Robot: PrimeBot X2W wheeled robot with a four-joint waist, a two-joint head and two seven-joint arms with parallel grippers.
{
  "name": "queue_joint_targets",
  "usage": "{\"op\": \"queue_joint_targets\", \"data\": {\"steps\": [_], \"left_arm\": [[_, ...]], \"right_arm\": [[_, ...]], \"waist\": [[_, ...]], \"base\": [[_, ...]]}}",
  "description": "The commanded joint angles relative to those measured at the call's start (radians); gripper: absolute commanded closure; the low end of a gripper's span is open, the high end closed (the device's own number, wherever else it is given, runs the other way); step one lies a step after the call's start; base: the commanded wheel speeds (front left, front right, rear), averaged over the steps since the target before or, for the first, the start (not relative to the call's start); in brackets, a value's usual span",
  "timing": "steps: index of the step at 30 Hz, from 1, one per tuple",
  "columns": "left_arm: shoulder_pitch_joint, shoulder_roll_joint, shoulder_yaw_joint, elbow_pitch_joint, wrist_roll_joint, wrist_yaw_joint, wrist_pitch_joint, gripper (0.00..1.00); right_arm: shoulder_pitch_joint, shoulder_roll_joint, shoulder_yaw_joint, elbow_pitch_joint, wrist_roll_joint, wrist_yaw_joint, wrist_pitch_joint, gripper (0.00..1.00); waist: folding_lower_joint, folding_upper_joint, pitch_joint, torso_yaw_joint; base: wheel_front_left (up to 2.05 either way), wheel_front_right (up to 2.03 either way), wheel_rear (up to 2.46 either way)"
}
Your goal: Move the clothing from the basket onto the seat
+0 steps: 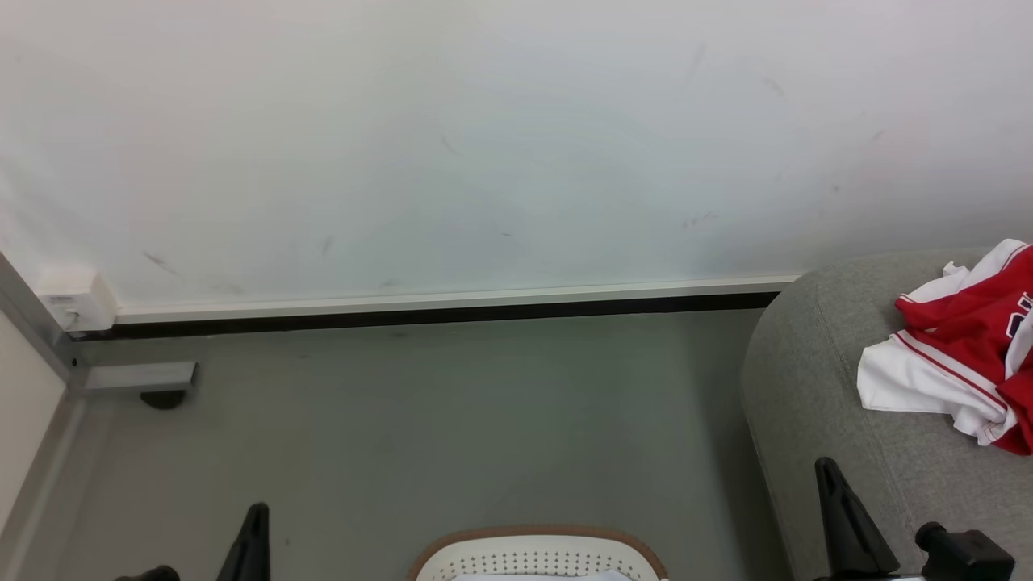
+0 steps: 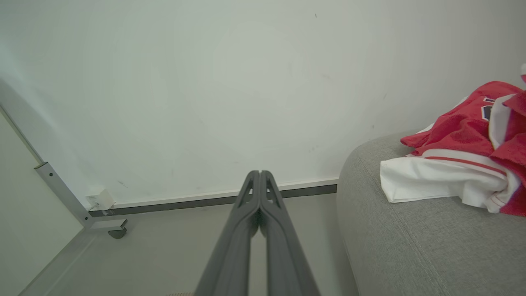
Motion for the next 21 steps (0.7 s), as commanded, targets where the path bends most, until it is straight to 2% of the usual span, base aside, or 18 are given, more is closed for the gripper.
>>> {"op": "queue_joint_targets", "data": {"steps": [1, 21], "left_arm": [[-0.030, 0.005, 0.012, -0.012, -0.047, -0.003, 0.008, 1.00], [-0.064, -0.012, 0.035, -0.017, -0.335, 0.001, 0.087, 1.00]], "right_arm": [[-0.023, -0.007, -0.009, -0.016, 0.048, 0.000, 0.008, 1.00], [-0.044, -0.026, -0.039, -0.015, 0.371, -0.001, 0.072, 1.00]], "waist": [[0.0000, 0.0000, 0.000, 0.001], [0.0000, 0.0000, 0.004, 0.006]], "base": [[0.00, 0.00, 0.00], [0.00, 0.00, 0.00]]}}
